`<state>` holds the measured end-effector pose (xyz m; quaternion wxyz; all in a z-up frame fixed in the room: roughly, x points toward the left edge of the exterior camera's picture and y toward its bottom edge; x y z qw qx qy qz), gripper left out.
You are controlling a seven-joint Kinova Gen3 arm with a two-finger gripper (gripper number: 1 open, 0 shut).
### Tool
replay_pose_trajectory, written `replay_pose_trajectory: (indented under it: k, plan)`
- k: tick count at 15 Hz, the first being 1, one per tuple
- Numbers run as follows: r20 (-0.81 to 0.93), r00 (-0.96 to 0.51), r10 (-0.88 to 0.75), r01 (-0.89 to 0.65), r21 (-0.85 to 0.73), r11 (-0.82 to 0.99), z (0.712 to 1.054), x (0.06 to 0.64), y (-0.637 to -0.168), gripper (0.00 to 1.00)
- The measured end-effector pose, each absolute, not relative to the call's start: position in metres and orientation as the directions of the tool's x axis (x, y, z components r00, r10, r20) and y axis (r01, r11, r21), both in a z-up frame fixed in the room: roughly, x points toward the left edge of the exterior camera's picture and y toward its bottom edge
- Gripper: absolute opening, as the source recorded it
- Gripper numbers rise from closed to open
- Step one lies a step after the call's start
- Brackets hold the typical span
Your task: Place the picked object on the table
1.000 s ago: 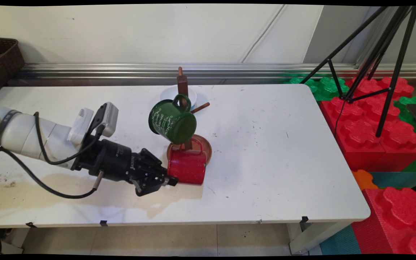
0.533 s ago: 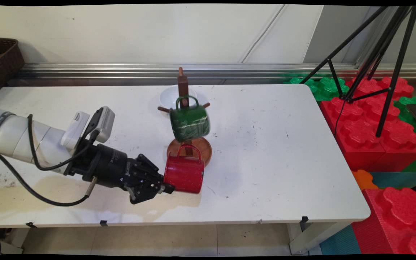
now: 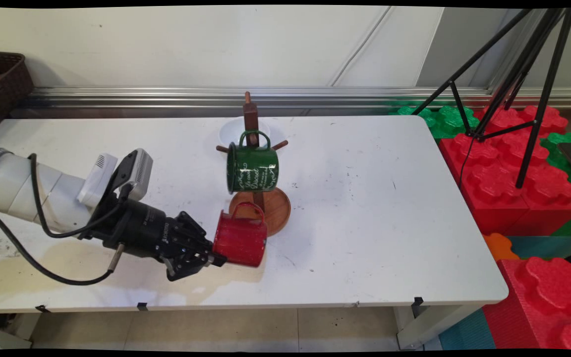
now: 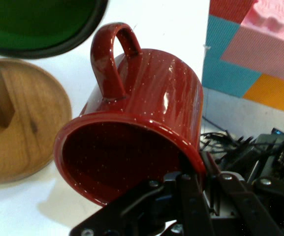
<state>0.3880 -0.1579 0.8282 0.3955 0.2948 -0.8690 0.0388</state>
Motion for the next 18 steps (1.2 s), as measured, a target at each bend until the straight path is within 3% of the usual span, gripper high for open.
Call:
replay_pose_trajectory:
  k: [18]
  plan:
    - [0.571,-0.720,-0.394,-0.464,0.025,0.885,0.873,0.427,-0.167,0.00]
